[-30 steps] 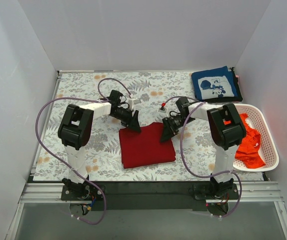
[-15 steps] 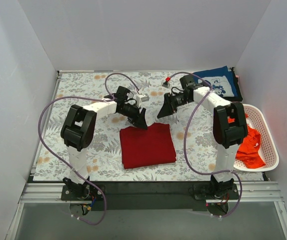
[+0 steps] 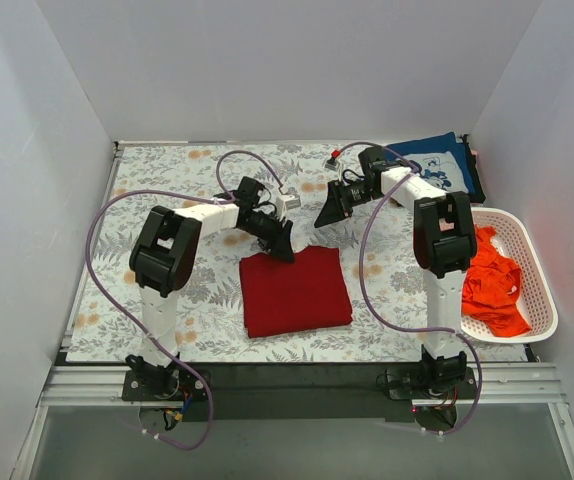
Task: Fold and stack the t-shirts
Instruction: Fold the tshirt
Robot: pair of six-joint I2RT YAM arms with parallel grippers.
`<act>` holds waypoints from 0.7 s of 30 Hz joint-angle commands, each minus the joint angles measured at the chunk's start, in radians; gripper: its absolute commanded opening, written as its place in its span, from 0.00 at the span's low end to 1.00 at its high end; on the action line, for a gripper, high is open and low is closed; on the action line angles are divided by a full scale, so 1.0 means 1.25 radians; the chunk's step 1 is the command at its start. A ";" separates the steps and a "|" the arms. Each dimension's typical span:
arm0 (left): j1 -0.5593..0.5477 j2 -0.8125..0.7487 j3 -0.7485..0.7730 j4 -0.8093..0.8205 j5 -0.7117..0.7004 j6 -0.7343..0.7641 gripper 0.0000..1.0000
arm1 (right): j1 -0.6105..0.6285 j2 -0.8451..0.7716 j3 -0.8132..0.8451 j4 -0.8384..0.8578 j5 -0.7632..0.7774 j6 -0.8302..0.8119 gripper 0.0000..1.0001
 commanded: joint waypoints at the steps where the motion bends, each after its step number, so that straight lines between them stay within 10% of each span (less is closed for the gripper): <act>1: -0.019 -0.061 -0.028 0.008 0.013 0.054 0.40 | 0.002 0.000 0.034 -0.005 -0.019 0.003 0.36; 21: -0.073 -0.190 -0.157 0.172 -0.118 0.104 0.31 | 0.007 0.049 0.039 -0.005 -0.053 0.009 0.36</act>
